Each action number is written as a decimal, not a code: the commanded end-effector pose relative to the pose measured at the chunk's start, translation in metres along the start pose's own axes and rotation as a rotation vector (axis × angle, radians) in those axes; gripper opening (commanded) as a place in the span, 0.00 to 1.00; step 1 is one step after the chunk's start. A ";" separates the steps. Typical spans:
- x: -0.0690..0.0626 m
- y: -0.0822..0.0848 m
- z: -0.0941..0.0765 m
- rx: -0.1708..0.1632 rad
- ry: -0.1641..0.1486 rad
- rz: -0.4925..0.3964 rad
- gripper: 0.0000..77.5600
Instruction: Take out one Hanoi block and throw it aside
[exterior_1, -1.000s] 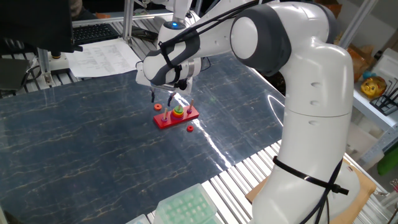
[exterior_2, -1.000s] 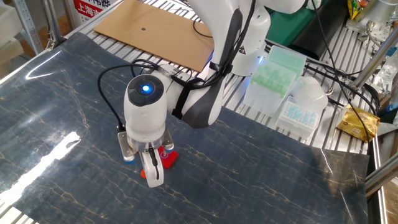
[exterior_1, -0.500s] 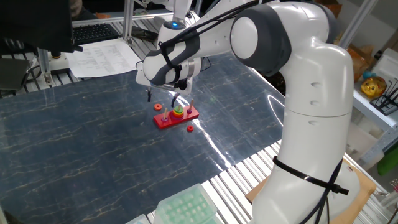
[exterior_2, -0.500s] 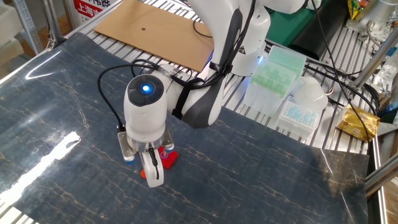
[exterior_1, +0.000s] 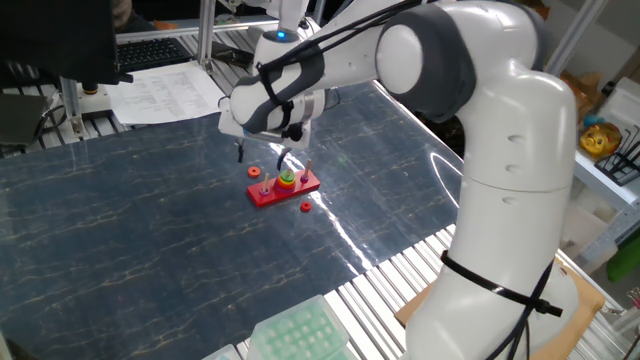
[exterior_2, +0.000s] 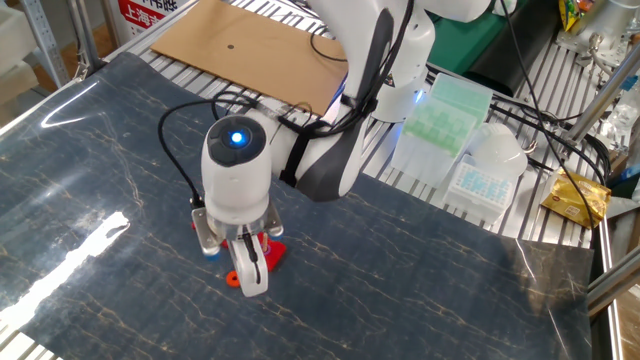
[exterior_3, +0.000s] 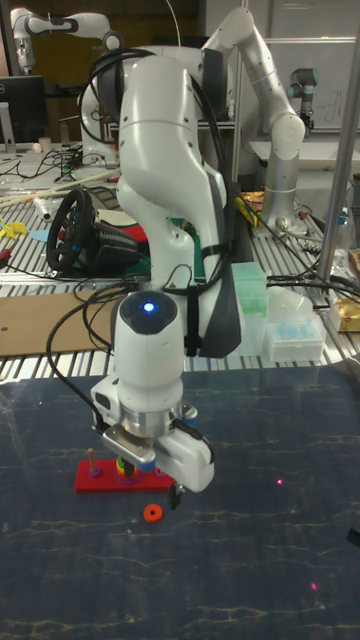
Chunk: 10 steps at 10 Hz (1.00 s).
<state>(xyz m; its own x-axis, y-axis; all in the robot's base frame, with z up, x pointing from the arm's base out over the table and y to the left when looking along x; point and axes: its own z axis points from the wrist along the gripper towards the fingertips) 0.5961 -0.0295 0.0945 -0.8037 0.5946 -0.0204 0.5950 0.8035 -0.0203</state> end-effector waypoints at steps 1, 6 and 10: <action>0.017 -0.012 -0.061 0.034 0.043 -0.062 1.00; 0.025 -0.037 -0.106 0.029 0.059 -0.143 1.00; 0.029 -0.074 -0.147 0.019 0.062 -0.338 1.00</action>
<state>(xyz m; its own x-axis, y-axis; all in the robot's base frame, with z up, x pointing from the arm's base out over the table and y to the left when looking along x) 0.5508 -0.0455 0.2072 -0.9018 0.4305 0.0379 0.4290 0.9023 -0.0413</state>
